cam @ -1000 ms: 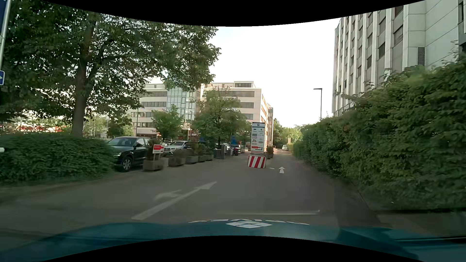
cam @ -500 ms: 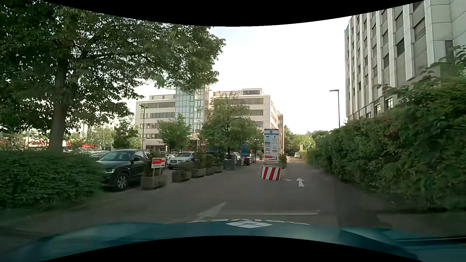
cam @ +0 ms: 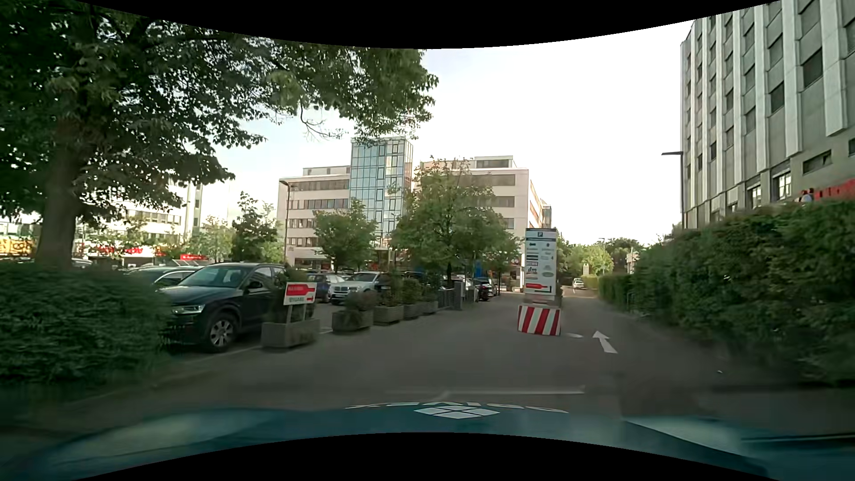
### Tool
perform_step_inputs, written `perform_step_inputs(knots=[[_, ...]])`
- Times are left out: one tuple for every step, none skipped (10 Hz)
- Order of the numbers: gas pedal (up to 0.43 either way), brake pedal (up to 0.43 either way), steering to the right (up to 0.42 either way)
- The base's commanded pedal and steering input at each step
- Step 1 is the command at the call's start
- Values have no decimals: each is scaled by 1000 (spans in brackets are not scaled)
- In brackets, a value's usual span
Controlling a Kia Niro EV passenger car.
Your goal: Follow the waypoints while adhering to traffic rules and regulations
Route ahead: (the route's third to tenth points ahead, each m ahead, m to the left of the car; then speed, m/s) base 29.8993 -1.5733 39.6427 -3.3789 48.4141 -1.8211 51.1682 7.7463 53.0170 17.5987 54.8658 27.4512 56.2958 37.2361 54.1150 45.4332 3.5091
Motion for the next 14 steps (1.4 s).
perform_step_inputs(knots=[[197,0,-176],[197,0,-160],[197,0,-139],[189,0,-113],[177,0,-85],[157,0,-59],[157,0,-38],[157,0,-8],[150,0,13],[150,0,30],[150,0,50],[150,0,74],[150,0,97],[150,0,119]])
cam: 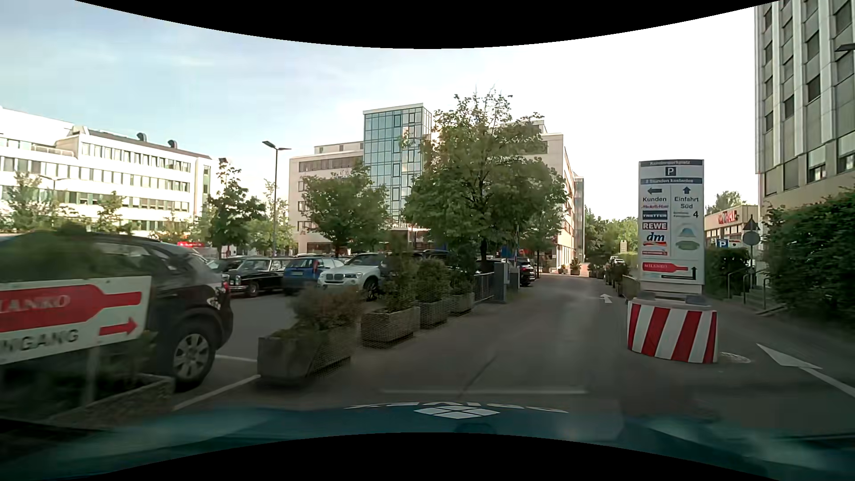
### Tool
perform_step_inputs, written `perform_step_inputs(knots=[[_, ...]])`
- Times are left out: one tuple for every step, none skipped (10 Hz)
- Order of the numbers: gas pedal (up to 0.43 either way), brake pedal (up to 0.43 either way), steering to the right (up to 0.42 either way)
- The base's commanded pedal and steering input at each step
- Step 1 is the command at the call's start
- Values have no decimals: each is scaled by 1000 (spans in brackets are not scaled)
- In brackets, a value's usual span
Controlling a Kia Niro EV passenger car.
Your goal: Follow the waypoints while adhering to traffic rules and regulations
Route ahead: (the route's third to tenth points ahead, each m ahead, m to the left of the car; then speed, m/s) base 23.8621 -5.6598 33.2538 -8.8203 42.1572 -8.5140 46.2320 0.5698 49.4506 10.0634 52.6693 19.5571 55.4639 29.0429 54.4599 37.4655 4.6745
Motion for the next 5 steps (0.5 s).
perform_step_inputs(knots=[[150,0,140],[150,0,149],[150,0,151],[150,0,152],[150,0,157]])
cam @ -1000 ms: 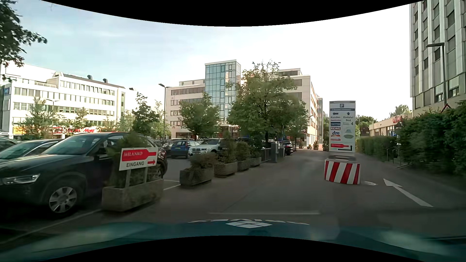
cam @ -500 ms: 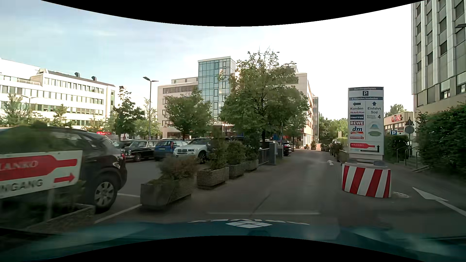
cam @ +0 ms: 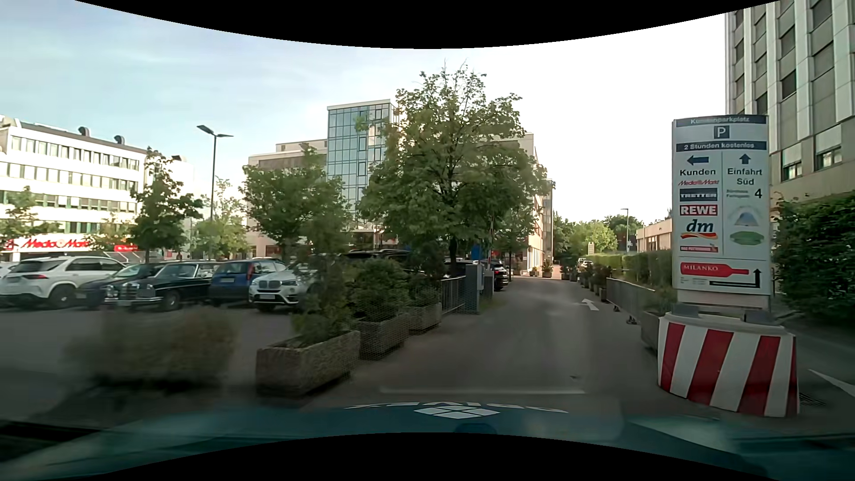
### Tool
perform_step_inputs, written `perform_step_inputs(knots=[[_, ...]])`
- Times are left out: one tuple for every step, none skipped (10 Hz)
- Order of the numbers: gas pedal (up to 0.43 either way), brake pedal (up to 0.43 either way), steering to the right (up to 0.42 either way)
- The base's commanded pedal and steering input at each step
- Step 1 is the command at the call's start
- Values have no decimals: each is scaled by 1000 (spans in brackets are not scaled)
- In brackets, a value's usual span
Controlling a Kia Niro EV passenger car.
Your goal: Follow the waypoints while adhering to traffic rules and regulations
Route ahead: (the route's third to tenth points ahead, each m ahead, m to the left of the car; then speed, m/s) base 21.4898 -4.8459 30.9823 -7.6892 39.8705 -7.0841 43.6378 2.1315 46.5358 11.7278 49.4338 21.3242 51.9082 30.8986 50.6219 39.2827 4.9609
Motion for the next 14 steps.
perform_step_inputs(knots=[[150,0,165],[138,0,174],[130,0,179],[130,0,181],[138,0,179],[197,0,179],[220,0,178],[228,0,174],[240,0,170],[240,0,166],[228,0,154],[130,0,139],[0,0,119],[0,0,100]])
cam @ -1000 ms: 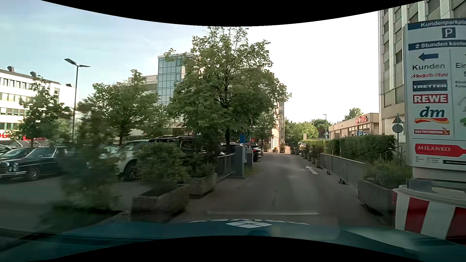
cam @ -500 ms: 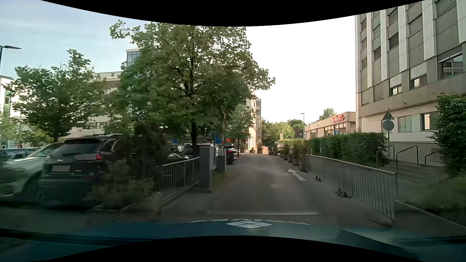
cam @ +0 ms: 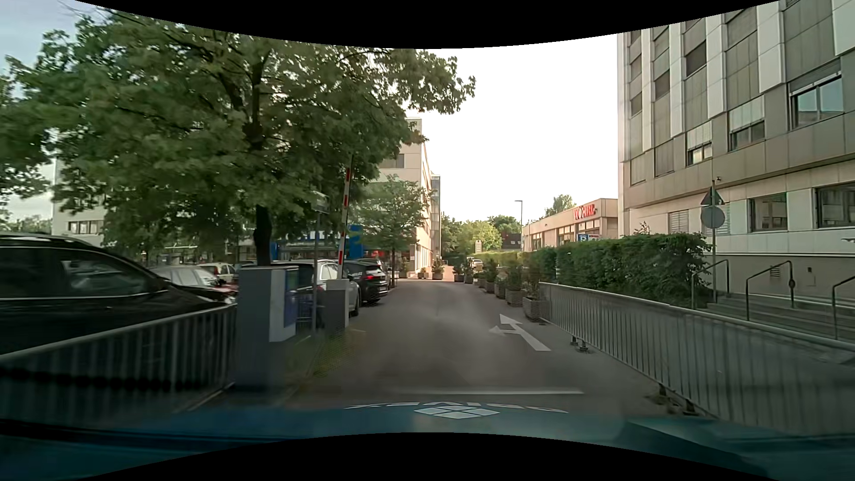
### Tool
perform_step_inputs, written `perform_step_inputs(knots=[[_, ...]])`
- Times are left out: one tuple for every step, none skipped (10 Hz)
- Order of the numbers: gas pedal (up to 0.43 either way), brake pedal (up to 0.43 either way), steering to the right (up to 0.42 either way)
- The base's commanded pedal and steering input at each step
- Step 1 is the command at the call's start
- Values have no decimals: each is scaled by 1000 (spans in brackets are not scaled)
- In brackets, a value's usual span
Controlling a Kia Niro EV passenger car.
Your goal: Follow the waypoints while adhering to traffic rules and regulations
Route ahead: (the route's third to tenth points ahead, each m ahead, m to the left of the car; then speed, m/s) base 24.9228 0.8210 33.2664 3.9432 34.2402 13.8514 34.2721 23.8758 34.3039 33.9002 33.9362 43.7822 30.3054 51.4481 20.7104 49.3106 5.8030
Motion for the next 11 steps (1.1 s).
perform_step_inputs(knots=[[0,0,81],[0,0,59],[0,0,35],[0,0,15],[0,0,-3],[0,0,-11],[0,0,-14],[8,0,-14],[39,0,-14],[47,0,-14],[47,0,-14]])
